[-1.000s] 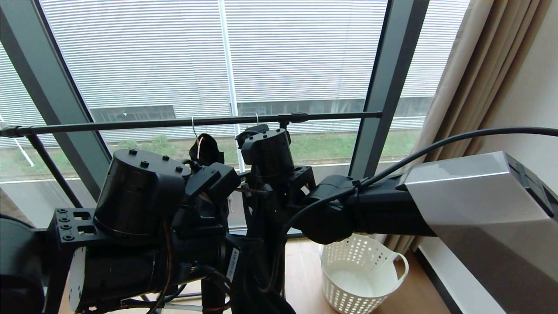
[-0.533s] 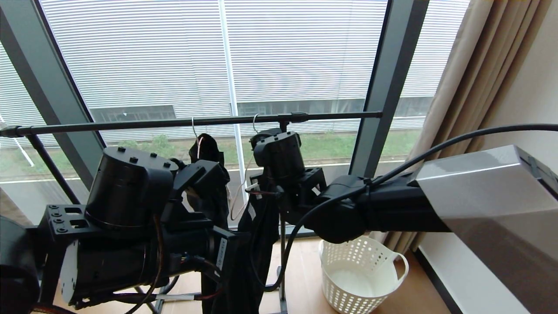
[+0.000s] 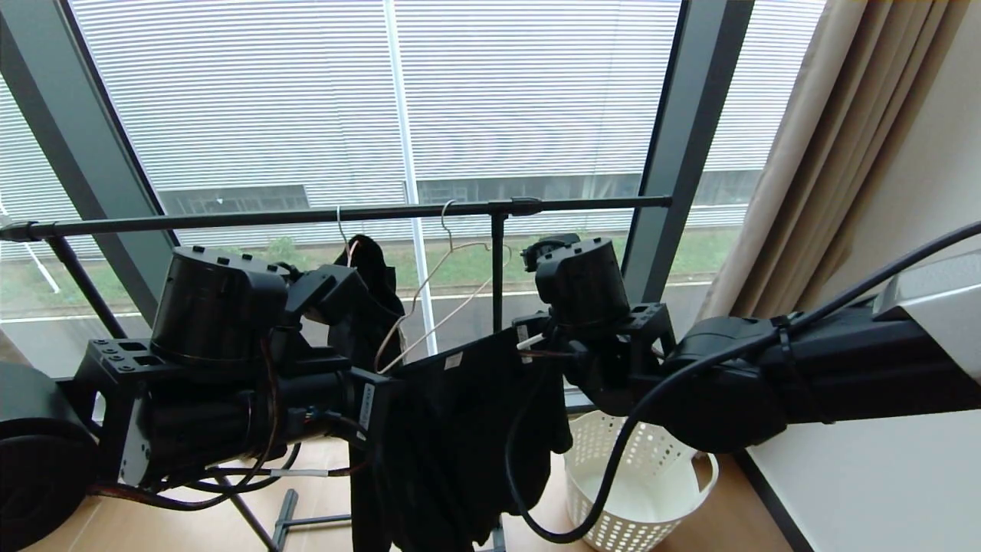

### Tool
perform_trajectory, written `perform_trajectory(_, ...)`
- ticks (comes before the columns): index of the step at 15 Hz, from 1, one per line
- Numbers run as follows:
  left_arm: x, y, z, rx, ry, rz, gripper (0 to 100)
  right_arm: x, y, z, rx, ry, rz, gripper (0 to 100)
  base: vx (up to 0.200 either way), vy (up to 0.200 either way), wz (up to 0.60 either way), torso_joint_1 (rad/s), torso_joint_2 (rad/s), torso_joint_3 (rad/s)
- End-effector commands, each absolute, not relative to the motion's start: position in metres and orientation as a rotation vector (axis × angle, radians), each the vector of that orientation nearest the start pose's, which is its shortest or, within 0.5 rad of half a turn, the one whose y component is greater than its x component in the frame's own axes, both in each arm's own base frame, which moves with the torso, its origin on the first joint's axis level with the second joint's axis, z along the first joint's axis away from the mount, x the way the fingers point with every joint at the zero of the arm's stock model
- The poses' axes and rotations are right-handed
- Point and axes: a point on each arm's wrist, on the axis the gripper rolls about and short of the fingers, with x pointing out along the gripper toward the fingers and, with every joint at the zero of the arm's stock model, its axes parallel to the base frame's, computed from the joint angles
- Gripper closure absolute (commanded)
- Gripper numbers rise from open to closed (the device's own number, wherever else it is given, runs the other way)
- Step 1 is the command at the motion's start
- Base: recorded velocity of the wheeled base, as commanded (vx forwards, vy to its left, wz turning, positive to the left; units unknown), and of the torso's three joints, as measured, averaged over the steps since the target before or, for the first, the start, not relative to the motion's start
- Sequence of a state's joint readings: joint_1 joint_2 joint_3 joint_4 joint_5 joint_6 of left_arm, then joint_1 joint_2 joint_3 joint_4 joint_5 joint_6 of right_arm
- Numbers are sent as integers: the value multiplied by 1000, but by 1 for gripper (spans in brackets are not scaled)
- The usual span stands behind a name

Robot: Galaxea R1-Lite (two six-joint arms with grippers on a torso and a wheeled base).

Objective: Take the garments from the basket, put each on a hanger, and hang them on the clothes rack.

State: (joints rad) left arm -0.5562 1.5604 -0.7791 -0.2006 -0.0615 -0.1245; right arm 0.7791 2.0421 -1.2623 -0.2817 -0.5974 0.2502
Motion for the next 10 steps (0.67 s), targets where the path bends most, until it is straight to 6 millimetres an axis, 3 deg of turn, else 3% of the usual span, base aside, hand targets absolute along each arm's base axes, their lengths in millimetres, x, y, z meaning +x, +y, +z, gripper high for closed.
perform_trajectory(1,228,-142,165,41,626,-559,100,278,258,156,-59,384,132,100,0,0,0,0,0,0)
perform_trajectory(4,238,-149,162,40,610,-562,100,269,265,148,-77,400,153,100,0,0,0,0,0,0)
perform_trajectory(10,256,-162,160,42,607,-567,100,267,259,164,-55,368,153,100,0,0,0,0,0,0)
